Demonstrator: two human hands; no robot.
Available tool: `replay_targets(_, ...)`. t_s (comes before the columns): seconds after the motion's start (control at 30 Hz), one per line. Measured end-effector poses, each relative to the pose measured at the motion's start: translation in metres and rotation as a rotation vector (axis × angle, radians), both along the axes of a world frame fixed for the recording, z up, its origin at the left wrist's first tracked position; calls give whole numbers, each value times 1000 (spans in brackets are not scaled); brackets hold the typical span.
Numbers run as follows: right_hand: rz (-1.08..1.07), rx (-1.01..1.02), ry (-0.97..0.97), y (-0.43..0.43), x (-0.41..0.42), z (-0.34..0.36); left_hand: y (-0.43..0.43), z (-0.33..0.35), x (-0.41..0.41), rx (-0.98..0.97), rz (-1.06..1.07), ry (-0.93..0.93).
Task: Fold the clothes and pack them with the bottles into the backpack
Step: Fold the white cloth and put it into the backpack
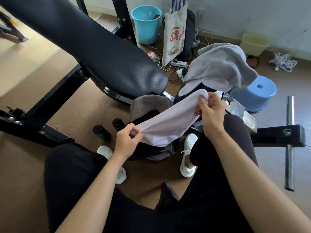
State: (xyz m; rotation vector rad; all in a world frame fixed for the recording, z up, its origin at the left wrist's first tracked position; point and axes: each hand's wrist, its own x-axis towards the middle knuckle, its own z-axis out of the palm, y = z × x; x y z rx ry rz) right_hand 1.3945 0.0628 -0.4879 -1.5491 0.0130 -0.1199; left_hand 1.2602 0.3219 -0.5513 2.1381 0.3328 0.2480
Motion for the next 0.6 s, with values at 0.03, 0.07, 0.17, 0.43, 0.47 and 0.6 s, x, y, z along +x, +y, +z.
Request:
replay_targets(0.03, -13, -18, 18, 0, -1, -3, 2, 2, -2, -7, 2, -11)
replay_targets(0.07, -30, -45, 34, 0, -1, -7, 4, 3, -3, -12, 6, -25)
replay_targets(0.17, -73, -140, 19, -2, 0, -12, 9, 11, -7, -22, 38, -95)
replay_targets(0.43, 17, -50, -36, -4, -6, -6, 18, 63, -10, 200, 187, -435)
replay_targets(0.47, 40, -15, -35, -3, -7, -4, 20, 70, -9, 246, 204, -474)
replay_targets(0.6, 116, 27, 0, 8, -9, -2, 35, 77, -1, 319, 284, -429)
